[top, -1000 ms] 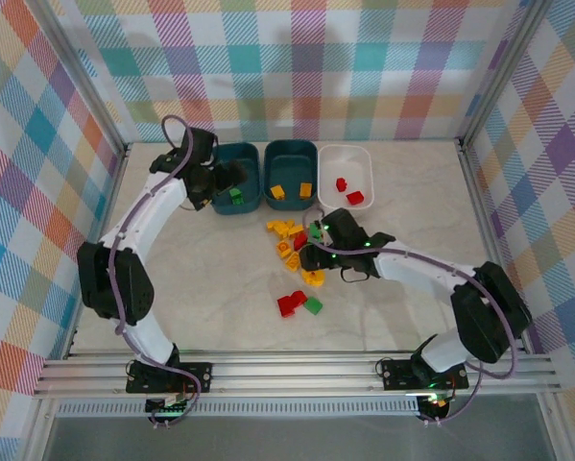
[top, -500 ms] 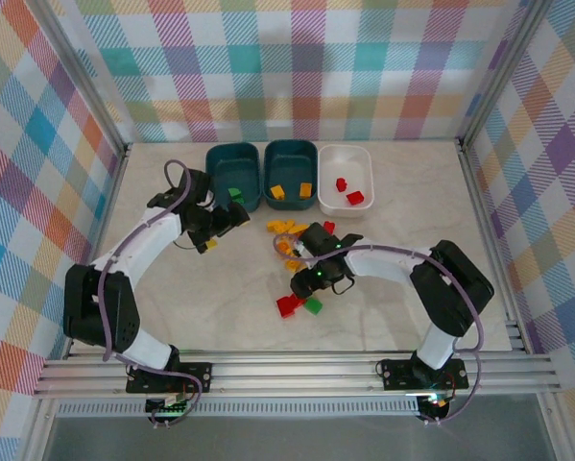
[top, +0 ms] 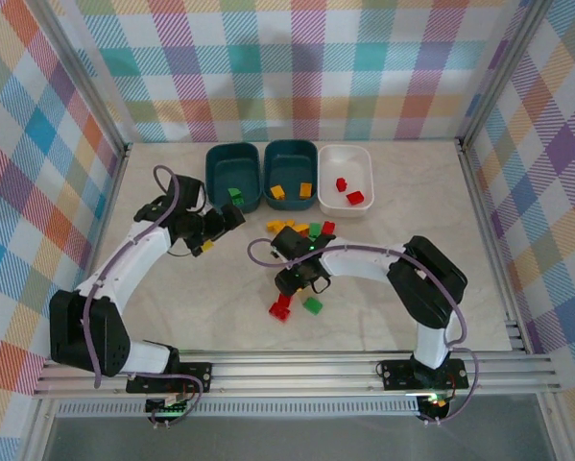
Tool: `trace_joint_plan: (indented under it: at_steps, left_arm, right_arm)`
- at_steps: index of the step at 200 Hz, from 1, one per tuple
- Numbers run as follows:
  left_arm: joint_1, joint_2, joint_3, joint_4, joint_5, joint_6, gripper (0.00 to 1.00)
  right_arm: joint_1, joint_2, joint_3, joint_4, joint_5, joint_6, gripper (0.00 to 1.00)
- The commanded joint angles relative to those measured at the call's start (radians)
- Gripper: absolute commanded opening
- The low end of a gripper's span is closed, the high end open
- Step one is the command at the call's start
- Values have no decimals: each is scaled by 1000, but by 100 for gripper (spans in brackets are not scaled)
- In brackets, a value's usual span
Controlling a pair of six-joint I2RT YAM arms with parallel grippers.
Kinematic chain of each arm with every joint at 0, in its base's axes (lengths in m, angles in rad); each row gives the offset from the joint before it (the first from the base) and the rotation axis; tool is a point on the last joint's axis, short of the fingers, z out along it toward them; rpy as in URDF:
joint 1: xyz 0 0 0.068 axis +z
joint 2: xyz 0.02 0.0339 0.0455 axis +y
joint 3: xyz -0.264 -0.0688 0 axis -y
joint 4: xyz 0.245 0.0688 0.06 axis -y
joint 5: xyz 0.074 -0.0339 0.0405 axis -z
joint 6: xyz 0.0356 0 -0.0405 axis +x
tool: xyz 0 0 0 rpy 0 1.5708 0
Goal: Sort the legos into containers by color
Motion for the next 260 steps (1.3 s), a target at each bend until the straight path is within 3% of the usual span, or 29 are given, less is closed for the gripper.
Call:
trace_joint_plan:
  at_steps: [1, 44, 95, 127, 149, 172, 204, 260]
  left_arm:
    - [10, -50, -45, -10, 13, 6, 100]
    - [10, -96, -107, 12, 15, -22, 100]
    - [10, -127, -153, 27, 16, -22, 100]
    - [9, -137, -211, 63, 19, -47, 100]
    - [4, -138, -262, 96, 40, -86, 100]
    - [-44, -143, -242, 30, -56, -38, 99]
    - [-144, -141, -206, -57, -173, 13, 99]
    - [-239, -104, -267, -25, -205, -32, 99]
  right_arm:
    - [6, 65, -8, -33, 107, -29, 62]
    - [4, 72, -15, -4, 245, 38, 59]
    - [4, -39, -106, 59, 233, 133, 39]
    - [0, -175, -76, 68, 242, 130, 38]
    - [-55, -187, 10, 73, 259, 76, 39]
    - [-133, -122, 131, 90, 299, 20, 39]
    - [-247, 53, 357, 91, 240, -15, 39]
    - [-362, 368, 764, 15, 118, -21, 39]
